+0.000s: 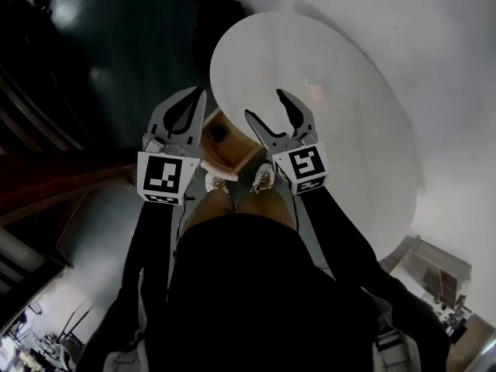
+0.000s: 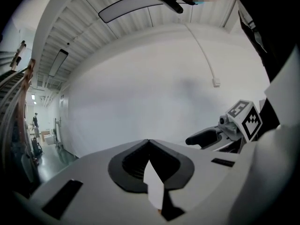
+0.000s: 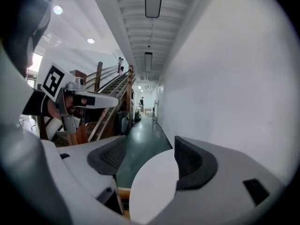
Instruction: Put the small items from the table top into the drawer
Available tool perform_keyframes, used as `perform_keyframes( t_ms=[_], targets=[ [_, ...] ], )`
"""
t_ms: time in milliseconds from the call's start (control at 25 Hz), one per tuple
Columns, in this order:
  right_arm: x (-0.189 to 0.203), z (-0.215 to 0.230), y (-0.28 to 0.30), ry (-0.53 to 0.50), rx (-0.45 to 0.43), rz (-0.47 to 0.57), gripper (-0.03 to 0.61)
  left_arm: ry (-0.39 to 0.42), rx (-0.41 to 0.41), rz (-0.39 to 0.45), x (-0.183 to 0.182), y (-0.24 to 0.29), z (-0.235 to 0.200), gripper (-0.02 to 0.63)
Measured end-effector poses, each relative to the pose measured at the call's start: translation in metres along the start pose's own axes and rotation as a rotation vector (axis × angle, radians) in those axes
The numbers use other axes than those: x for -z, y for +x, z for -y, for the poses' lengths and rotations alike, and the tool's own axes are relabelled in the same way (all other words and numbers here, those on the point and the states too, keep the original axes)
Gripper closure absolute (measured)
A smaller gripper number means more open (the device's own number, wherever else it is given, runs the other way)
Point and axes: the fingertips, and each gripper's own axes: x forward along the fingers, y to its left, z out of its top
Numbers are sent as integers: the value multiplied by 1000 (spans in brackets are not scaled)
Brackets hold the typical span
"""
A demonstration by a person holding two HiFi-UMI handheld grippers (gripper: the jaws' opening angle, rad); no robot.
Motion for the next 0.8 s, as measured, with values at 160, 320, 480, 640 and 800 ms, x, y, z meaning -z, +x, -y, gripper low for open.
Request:
perform_keyframes(
  t_ms=[160, 320, 480, 640, 800],
  targets=[
    [-26, 28, -25, 8, 45, 67, 242, 12, 12, 21, -15, 18, 15, 600],
    [-25, 45, -33, 20, 62, 71, 242, 16, 26, 30, -24, 34, 30, 600],
    [-11, 74, -41, 45, 105, 43, 242, 10, 49, 33, -28, 48, 49, 600],
    [-4, 102, -55, 44, 137, 26, 242, 3, 81, 16, -23, 70, 72, 600],
    [5, 131, -71, 47, 161, 7, 242, -2, 113, 15, -28, 97, 97, 600]
  ],
)
